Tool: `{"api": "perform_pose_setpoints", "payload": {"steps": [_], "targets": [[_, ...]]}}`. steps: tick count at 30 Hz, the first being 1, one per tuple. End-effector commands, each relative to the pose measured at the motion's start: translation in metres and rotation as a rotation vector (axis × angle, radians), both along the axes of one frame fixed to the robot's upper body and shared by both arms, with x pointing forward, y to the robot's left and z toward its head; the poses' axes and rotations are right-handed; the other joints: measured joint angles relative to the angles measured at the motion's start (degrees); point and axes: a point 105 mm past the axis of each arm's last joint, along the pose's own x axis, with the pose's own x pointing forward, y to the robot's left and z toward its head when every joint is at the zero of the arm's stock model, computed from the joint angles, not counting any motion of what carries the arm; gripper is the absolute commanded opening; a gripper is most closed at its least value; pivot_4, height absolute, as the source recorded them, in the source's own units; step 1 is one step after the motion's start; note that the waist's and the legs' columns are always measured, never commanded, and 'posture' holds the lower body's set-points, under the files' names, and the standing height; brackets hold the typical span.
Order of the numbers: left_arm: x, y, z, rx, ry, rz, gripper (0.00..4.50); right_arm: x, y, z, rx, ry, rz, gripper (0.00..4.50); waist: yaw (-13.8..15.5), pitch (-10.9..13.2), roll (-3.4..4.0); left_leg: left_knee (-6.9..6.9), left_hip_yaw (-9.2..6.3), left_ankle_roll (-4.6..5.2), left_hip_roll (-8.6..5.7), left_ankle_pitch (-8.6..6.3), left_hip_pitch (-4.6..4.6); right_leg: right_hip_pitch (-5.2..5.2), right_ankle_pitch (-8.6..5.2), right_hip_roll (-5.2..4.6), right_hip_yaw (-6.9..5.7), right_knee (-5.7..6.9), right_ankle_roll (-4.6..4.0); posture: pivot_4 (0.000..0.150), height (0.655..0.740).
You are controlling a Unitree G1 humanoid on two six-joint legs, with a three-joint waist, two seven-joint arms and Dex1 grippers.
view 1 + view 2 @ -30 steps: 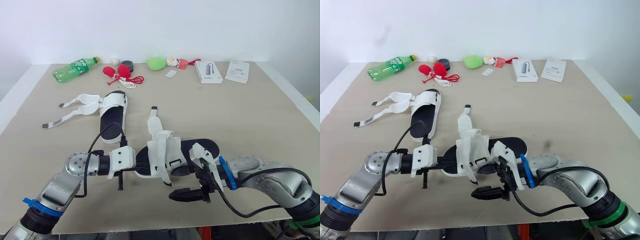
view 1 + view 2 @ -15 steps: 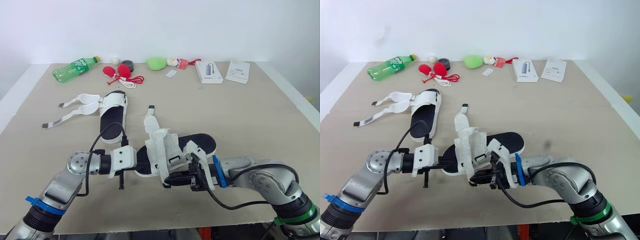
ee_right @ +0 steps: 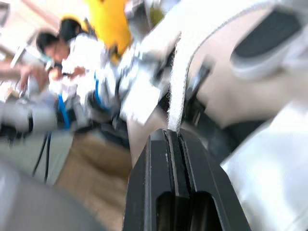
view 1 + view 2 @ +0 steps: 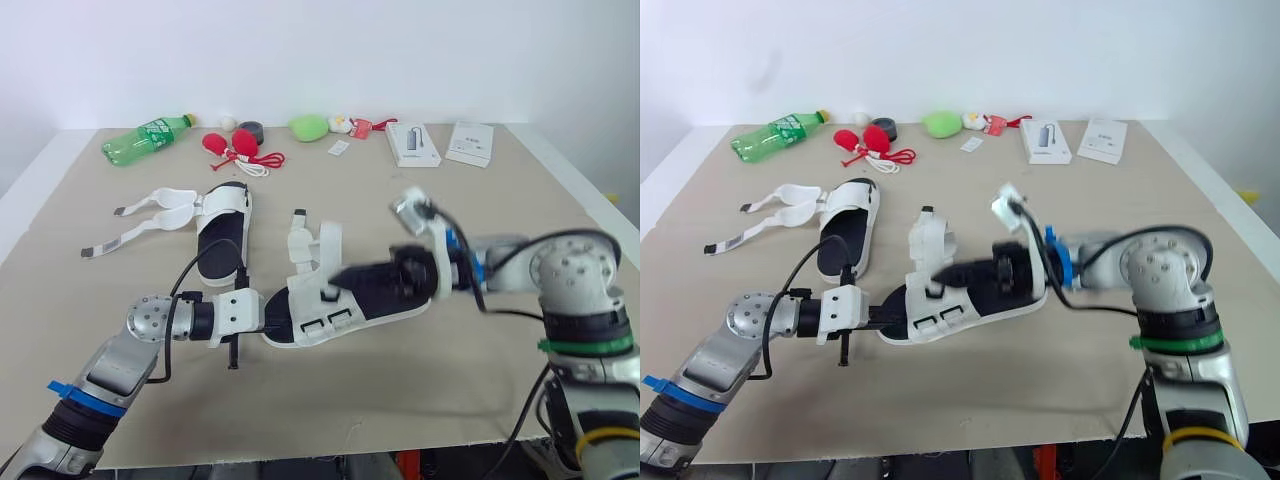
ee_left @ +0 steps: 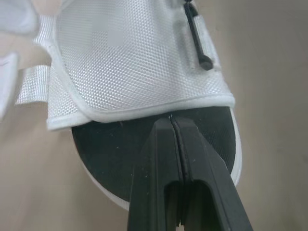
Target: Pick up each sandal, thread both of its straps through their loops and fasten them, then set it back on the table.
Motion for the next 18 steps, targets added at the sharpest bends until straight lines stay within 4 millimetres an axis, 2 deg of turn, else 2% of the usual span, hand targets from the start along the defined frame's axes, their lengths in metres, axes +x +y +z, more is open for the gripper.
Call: {"api": "perform_pose_setpoints", "payload": {"steps": [1, 7, 18], "targets": [[0.002, 0.0, -0.005, 0.013, -0.003, 0.015, 0.0, 0.017, -0.008, -0.011, -0.077, 0.07, -0.069, 0.05, 0.2, 0.0, 0.01, -0.03, 0.0, 0.01, 0.0, -0.01, -0.07, -0.03, -0.03, 0.0, 0.0, -0.02, 0.03, 0.15, 0.74], [-0.004, -0.006, -0.009, 0.008, 0.002, 0.002, 0.0, 0.012, -0.014, -0.018, -0.126, 0.177, -0.043, 0.05, 0.2, 0.0, 0.02, -0.09, -0.01, 0.11, -0.02, -0.08, -0.16, -0.07, -0.15, 0.04, 0.01, -0.03, 0.1, 0.15, 0.74], [-0.004, -0.007, -0.009, 0.013, -0.012, 0.01, 0.0, -0.003, -0.017, -0.033, -0.162, 0.257, 0.002, 0.05, 0.3, 0.0, 0.02, -0.06, -0.01, 0.1, -0.02, -0.08, -0.15, -0.06, -0.14, 0.04, 0.03, -0.03, 0.1, 0.15, 0.74]]}}
